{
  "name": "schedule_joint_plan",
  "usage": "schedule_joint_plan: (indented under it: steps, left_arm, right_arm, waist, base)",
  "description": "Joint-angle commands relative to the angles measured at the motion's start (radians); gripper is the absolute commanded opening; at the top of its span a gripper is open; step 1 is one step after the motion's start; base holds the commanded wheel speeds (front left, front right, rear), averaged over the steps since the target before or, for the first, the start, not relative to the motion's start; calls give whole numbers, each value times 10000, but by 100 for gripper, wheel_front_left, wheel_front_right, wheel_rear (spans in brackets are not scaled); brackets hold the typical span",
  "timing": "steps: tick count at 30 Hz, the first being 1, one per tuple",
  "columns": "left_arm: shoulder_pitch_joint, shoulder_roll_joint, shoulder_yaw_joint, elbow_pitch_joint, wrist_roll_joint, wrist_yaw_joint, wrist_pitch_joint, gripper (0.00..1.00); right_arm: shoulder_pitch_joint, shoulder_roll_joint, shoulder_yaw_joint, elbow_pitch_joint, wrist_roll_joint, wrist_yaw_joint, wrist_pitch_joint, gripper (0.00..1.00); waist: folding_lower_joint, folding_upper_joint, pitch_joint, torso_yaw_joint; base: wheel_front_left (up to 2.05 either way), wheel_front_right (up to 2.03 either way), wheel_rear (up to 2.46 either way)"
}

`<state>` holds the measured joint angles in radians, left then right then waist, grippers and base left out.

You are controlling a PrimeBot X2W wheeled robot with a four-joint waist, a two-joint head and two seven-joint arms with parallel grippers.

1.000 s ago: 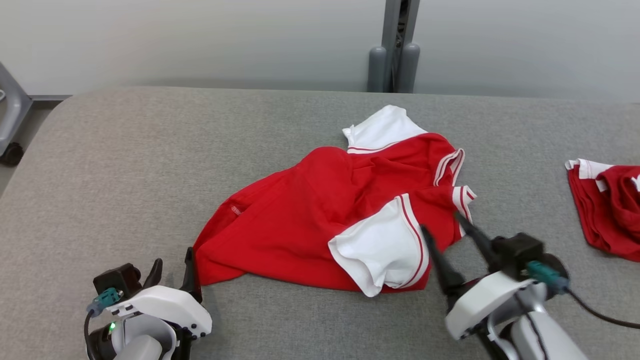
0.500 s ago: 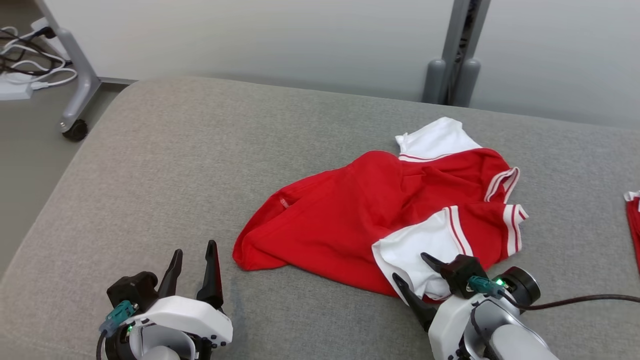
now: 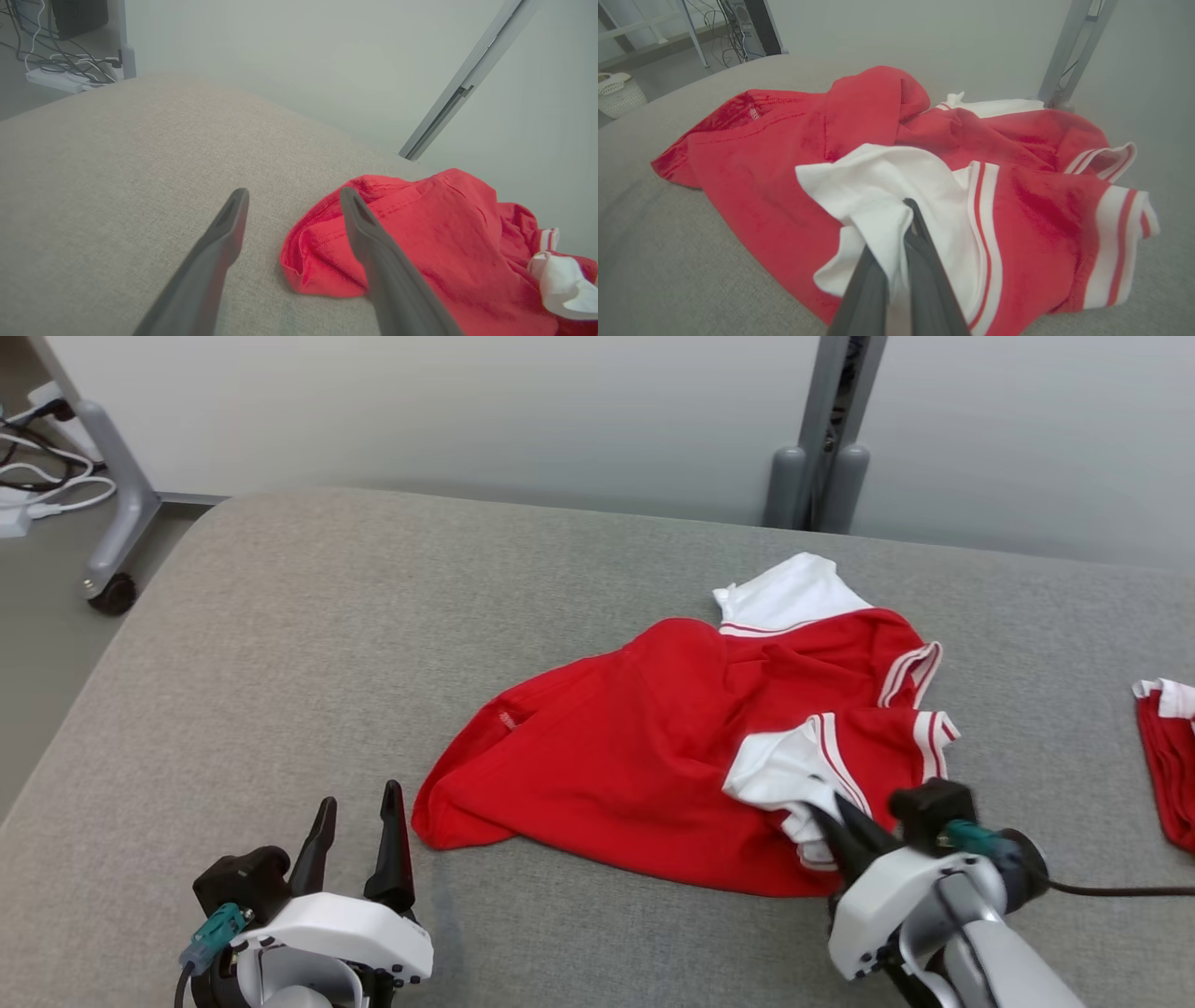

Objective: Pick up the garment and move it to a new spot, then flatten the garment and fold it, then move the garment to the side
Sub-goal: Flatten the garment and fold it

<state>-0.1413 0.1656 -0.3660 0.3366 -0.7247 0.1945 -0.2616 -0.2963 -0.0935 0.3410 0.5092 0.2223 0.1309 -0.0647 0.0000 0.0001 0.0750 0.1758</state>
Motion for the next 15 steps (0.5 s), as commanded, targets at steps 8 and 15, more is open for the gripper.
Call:
schedule_joint_plan:
  steps: [8, 15]
  left_arm:
    - [170, 60, 42, -555, 304, -65, -40, 100]
    - [303, 232, -28, -979, 390, 16, 55, 100]
  right_arm:
    - [1451, 257, -2725, -1496, 2190, 0, -1142, 0]
    - [2875, 407, -3491, -1312, 3935, 1, -1446, 0]
  waist:
    - [0, -1, 54, -859]
    - [0, -1, 205, -1537]
  base:
    - [0, 0, 0]
    - [0, 0, 0]
